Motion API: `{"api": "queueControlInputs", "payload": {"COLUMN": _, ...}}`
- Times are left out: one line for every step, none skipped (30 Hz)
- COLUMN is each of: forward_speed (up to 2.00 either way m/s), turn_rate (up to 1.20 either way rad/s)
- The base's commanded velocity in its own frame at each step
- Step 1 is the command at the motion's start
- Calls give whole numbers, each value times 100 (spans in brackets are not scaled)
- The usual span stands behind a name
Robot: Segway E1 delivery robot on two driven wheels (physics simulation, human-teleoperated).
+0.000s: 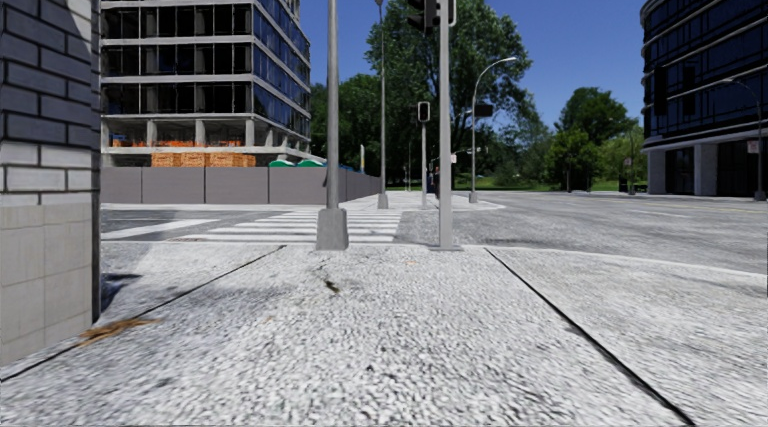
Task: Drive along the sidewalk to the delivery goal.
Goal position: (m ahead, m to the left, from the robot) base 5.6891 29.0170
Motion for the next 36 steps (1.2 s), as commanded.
{"api": "queueControlInputs", "payload": {"forward_speed": 168, "turn_rate": 41}}
{"api": "queueControlInputs", "payload": {"forward_speed": 165, "turn_rate": 45}}
{"api": "queueControlInputs", "payload": {"forward_speed": 165, "turn_rate": 45}}
{"api": "queueControlInputs", "payload": {"forward_speed": 164, "turn_rate": 50}}
{"api": "queueControlInputs", "payload": {"forward_speed": 163, "turn_rate": 51}}
{"api": "queueControlInputs", "payload": {"forward_speed": 161, "turn_rate": 53}}
{"api": "queueControlInputs", "payload": {"forward_speed": 161, "turn_rate": 53}}
{"api": "queueControlInputs", "payload": {"forward_speed": 157, "turn_rate": 58}}
{"api": "queueControlInputs", "payload": {"forward_speed": 156, "turn_rate": 60}}
{"api": "queueControlInputs", "payload": {"forward_speed": 156, "turn_rate": 60}}
{"api": "queueControlInputs", "payload": {"forward_speed": 156, "turn_rate": 60}}
{"api": "queueControlInputs", "payload": {"forward_speed": 156, "turn_rate": 60}}
{"api": "queueControlInputs", "payload": {"forward_speed": 156, "turn_rate": 60}}
{"api": "queueControlInputs", "payload": {"forward_speed": 156, "turn_rate": 60}}
{"api": "queueControlInputs", "payload": {"forward_speed": 156, "turn_rate": 60}}
{"api": "queueControlInputs", "payload": {"forward_speed": 156, "turn_rate": 60}}
{"api": "queueControlInputs", "payload": {"forward_speed": 156, "turn_rate": 60}}
{"api": "queueControlInputs", "payload": {"forward_speed": 156, "turn_rate": 60}}
{"api": "queueControlInputs", "payload": {"forward_speed": 156, "turn_rate": 52}}
{"api": "queueControlInputs", "payload": {"forward_speed": 156, "turn_rate": 2}}
{"api": "queueControlInputs", "payload": {"forward_speed": 156, "turn_rate": 2}}
{"api": "queueControlInputs", "payload": {"forward_speed": 156, "turn_rate": 0}}
{"api": "queueControlInputs", "payload": {"forward_speed": 156, "turn_rate": 0}}
{"api": "queueControlInputs", "payload": {"forward_speed": 156, "turn_rate": 0}}
{"api": "queueControlInputs", "payload": {"forward_speed": 156, "turn_rate": 0}}
{"api": "queueControlInputs", "payload": {"forward_speed": 156, "turn_rate": 0}}
{"api": "queueControlInputs", "payload": {"forward_speed": 156, "turn_rate": 0}}
{"api": "queueControlInputs", "payload": {"forward_speed": 156, "turn_rate": 0}}
{"api": "queueControlInputs", "payload": {"forward_speed": 156, "turn_rate": 0}}
{"api": "queueControlInputs", "payload": {"forward_speed": 158, "turn_rate": 0}}
{"api": "queueControlInputs", "payload": {"forward_speed": 160, "turn_rate": 6}}
{"api": "queueControlInputs", "payload": {"forward_speed": 160, "turn_rate": 6}}
{"api": "queueControlInputs", "payload": {"forward_speed": 161, "turn_rate": 26}}
{"api": "queueControlInputs", "payload": {"forward_speed": 163, "turn_rate": 51}}
{"api": "queueControlInputs", "payload": {"forward_speed": 164, "turn_rate": 58}}
{"api": "queueControlInputs", "payload": {"forward_speed": 164, "turn_rate": 58}}
